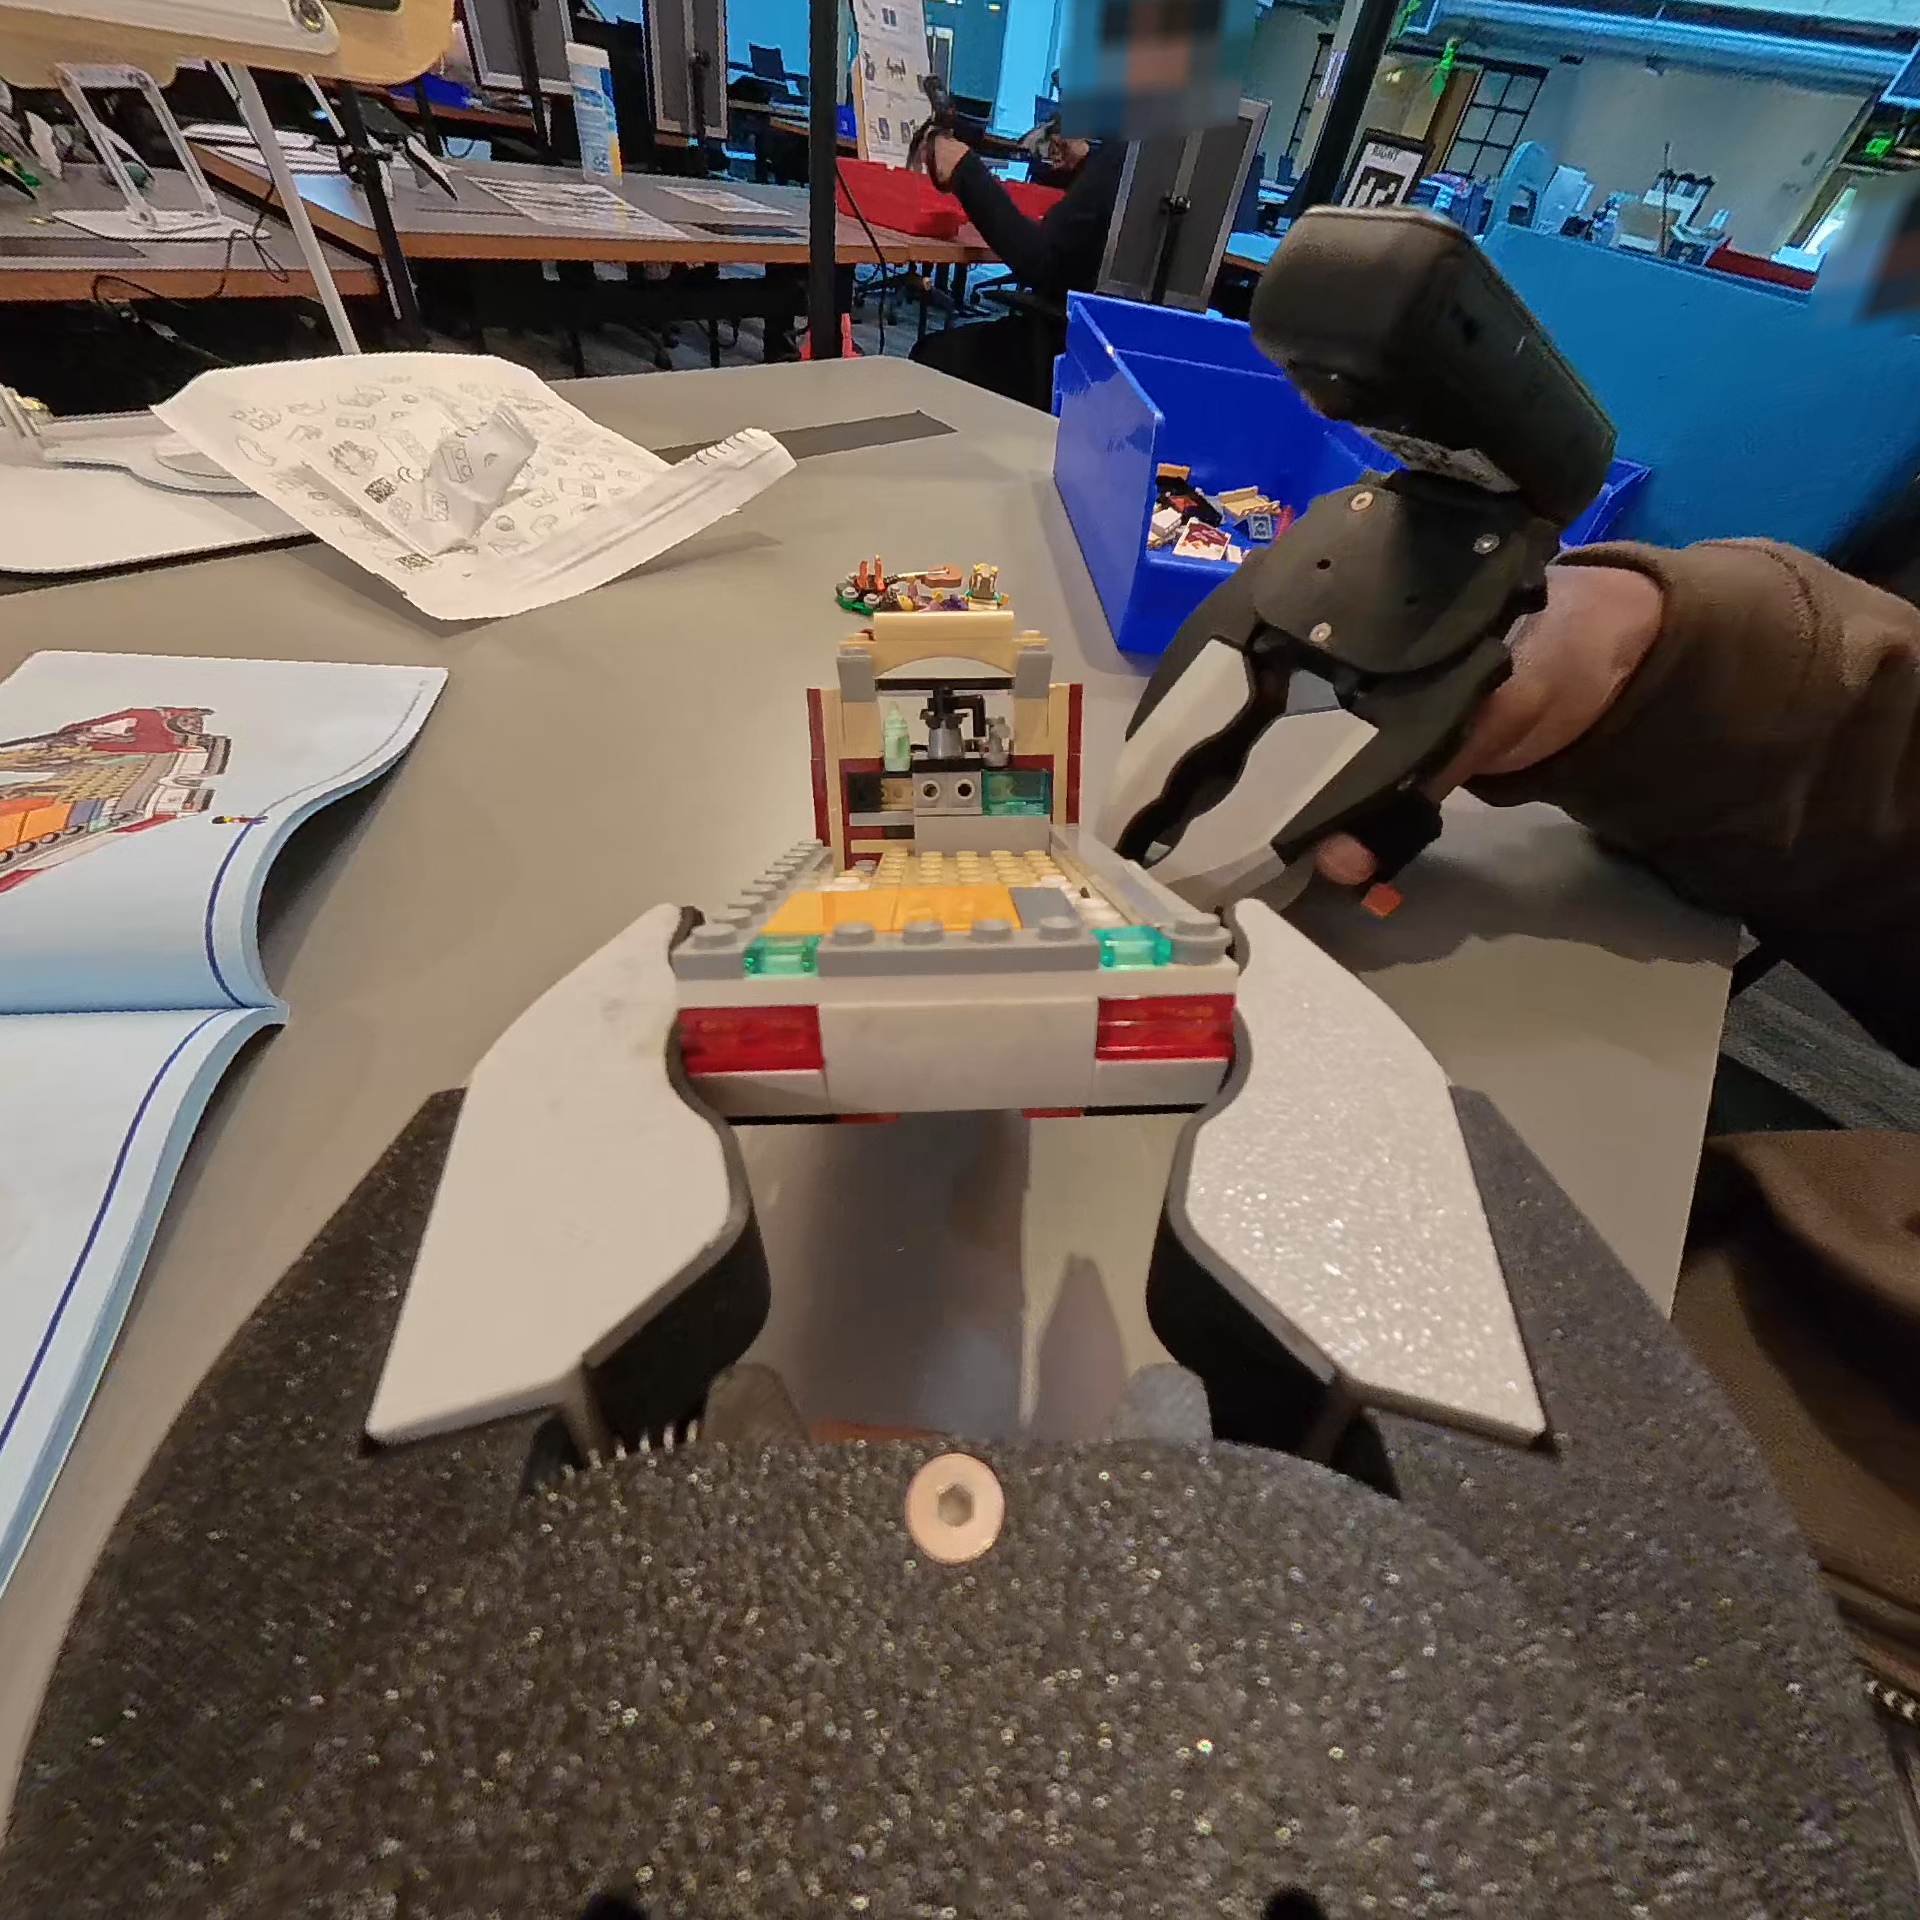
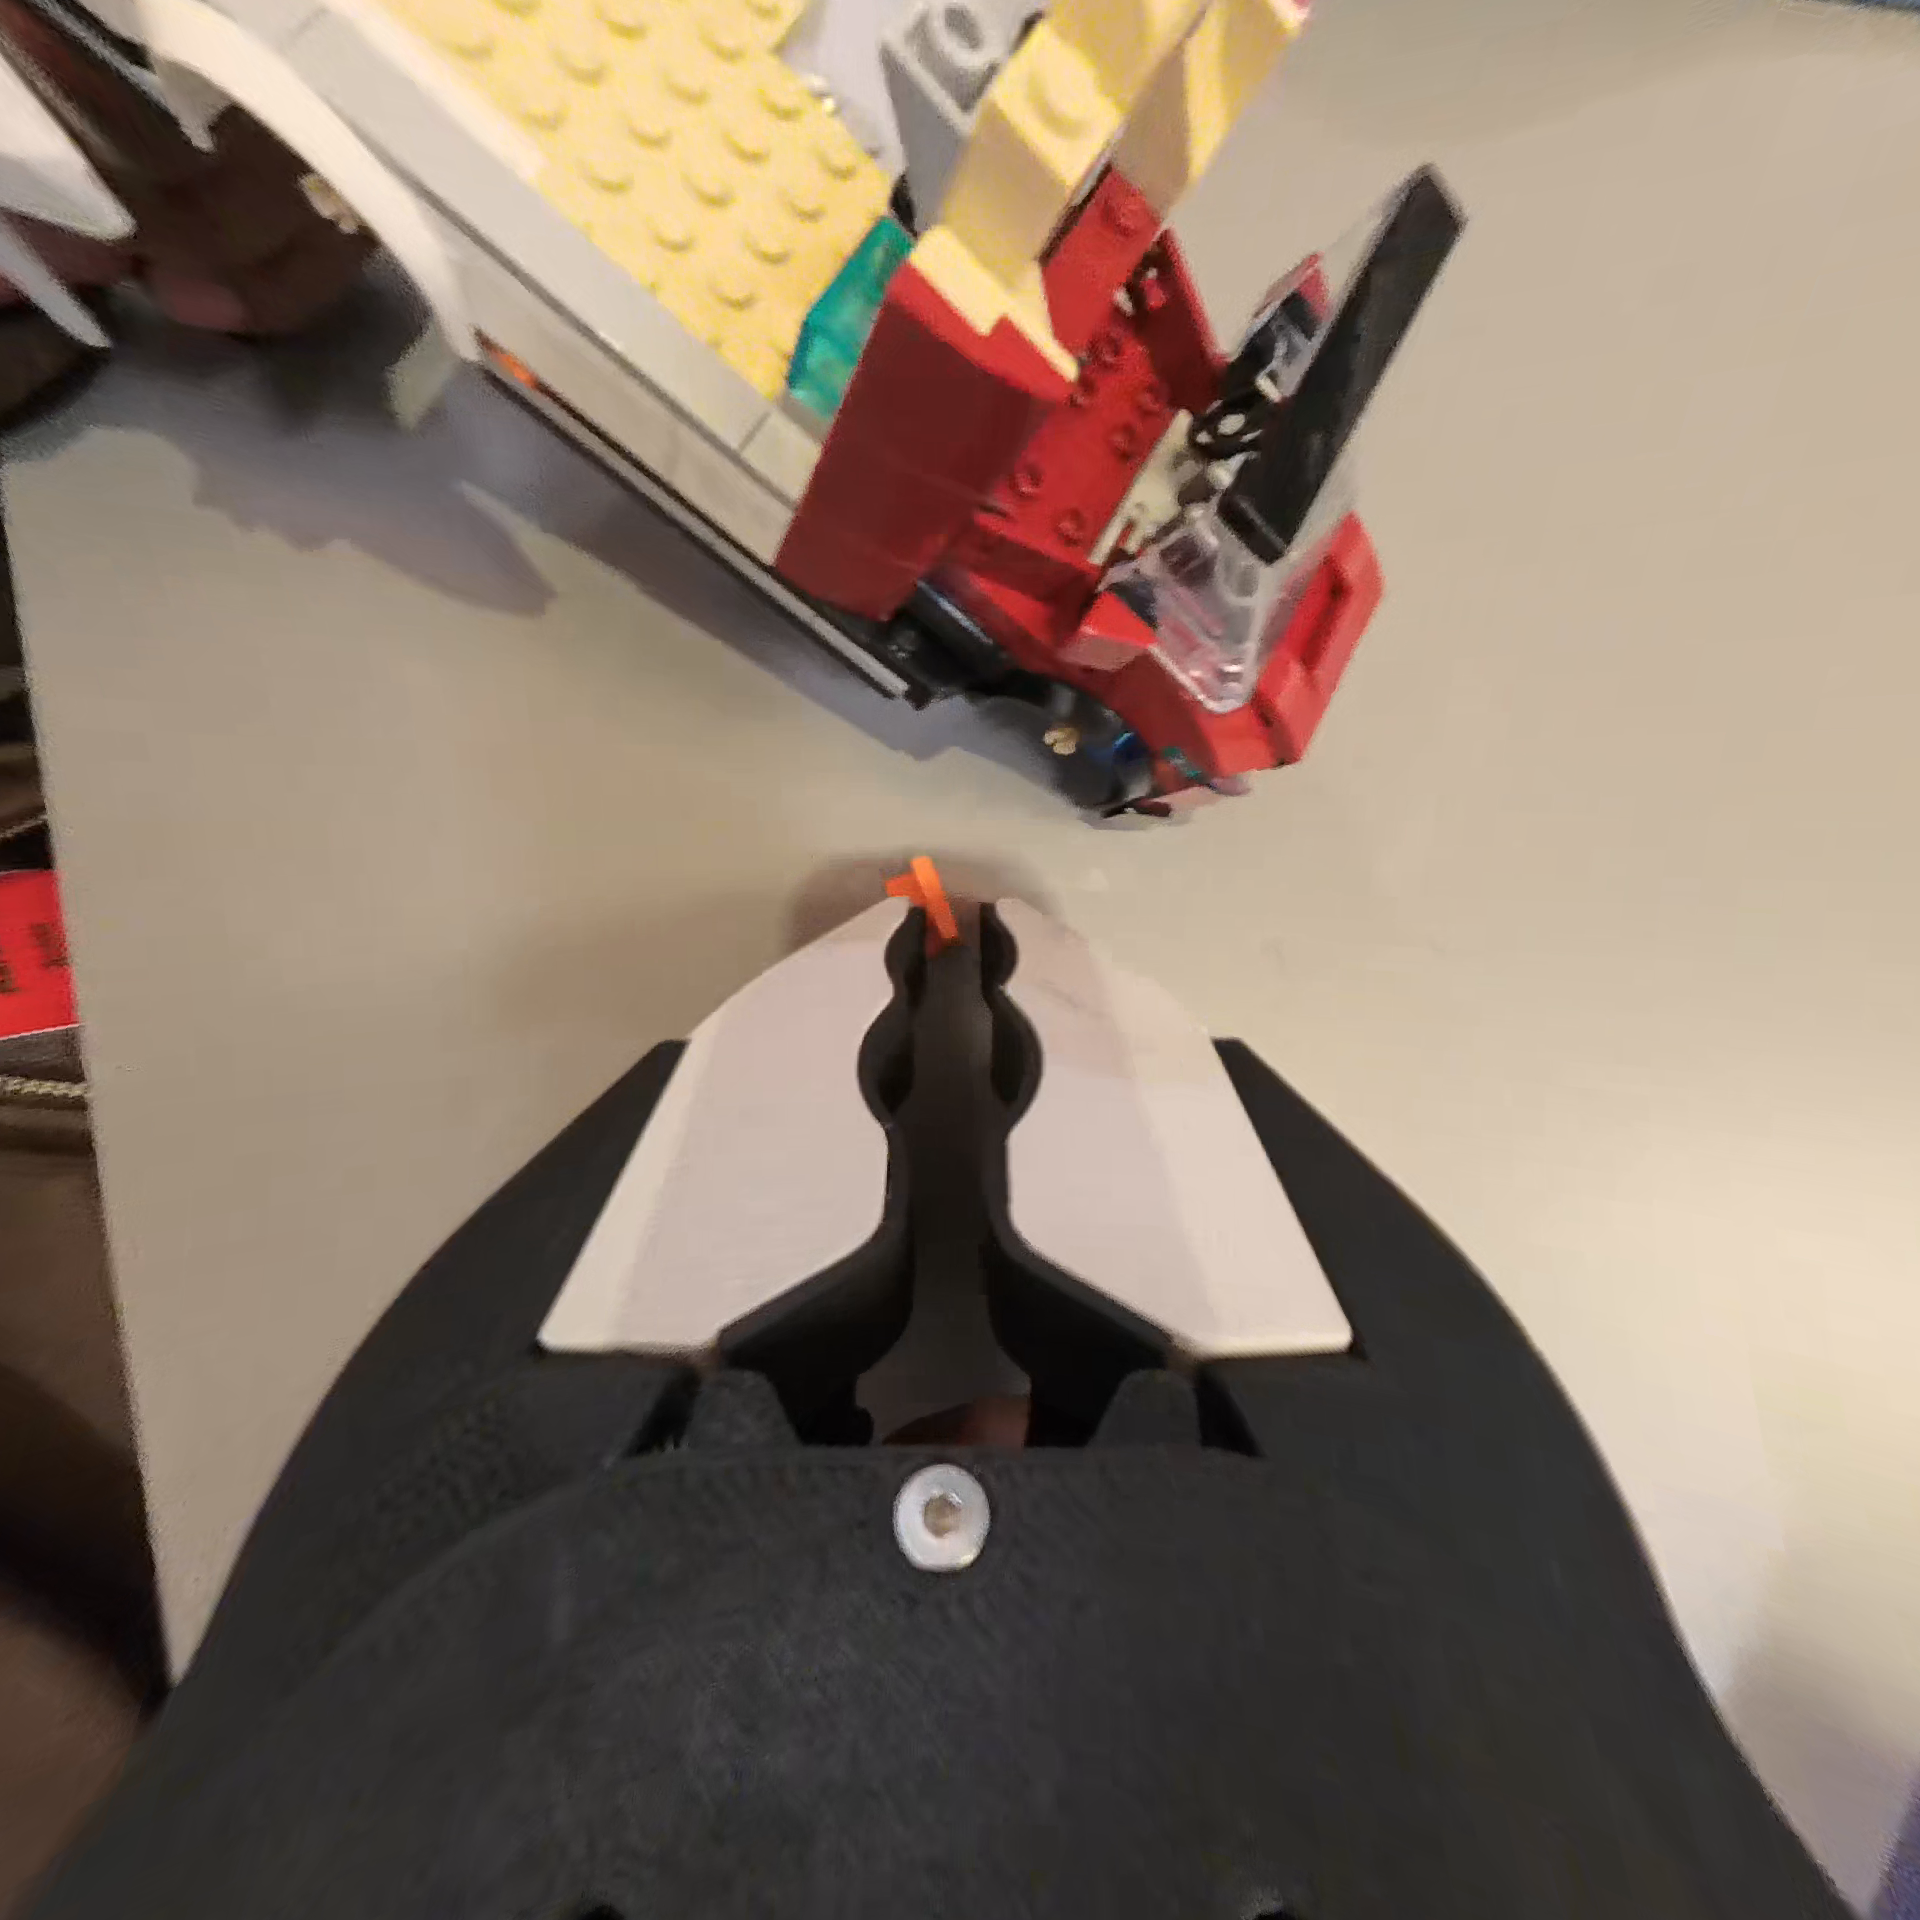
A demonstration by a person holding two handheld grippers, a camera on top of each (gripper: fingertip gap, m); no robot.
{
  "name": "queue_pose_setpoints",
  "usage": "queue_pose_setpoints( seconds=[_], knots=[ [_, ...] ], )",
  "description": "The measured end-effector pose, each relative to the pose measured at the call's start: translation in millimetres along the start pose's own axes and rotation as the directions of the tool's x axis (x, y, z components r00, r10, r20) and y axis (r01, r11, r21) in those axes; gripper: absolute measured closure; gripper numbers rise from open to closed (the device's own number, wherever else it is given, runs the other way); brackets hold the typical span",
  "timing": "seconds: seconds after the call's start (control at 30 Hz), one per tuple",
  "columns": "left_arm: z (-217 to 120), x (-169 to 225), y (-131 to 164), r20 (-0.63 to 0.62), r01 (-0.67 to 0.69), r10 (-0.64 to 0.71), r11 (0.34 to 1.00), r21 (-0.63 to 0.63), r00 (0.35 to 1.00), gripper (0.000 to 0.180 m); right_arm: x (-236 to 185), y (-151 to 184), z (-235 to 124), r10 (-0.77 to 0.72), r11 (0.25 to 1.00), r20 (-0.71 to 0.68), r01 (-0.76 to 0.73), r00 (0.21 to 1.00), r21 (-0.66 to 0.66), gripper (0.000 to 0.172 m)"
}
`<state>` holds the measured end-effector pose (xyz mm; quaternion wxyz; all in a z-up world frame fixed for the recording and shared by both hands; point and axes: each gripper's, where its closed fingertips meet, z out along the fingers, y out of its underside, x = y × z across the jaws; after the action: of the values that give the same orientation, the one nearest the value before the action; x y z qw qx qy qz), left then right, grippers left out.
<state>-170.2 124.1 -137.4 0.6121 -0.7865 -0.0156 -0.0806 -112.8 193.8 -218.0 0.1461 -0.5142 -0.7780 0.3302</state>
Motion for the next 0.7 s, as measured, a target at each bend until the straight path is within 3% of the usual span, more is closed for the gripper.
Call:
queue_pose_setpoints(
  seconds=[0.13,0.23,0.3,0.7],
  knots=[
    [-1.1,-0.6,-0.4,-0.002,0.009,-0.009,1.0,0.004,1.0,0.089,-9.0,-14.4,-7.1,-0.138,0.987,-0.012,0.138,0.99,0.081,0.161],
    [-1.2,-1.3,-0.7,-0.003,0.016,-0.016,1.0,0.006,1.0,0.089,-9.8,-13.6,-10.1,-0.352,0.933,-0.113,0.358,0.929,0.036,0.165],
    [-1.2,-1.4,-0.8,-0.004,0.018,-0.018,1.0,0.006,1.0,0.089,-11.0,-8.1,-8.0,-0.423,0.905,-0.135,0.425,0.896,-0.015,0.164],
    [-1.3,-1.4,-0.9,-0.003,0.017,-0.017,1.0,0.006,1.0,0.089,-5.5,-5.4,-0.3,-0.264,0.964,-0.075,0.265,0.962,0.003,0.161]
  ],
)
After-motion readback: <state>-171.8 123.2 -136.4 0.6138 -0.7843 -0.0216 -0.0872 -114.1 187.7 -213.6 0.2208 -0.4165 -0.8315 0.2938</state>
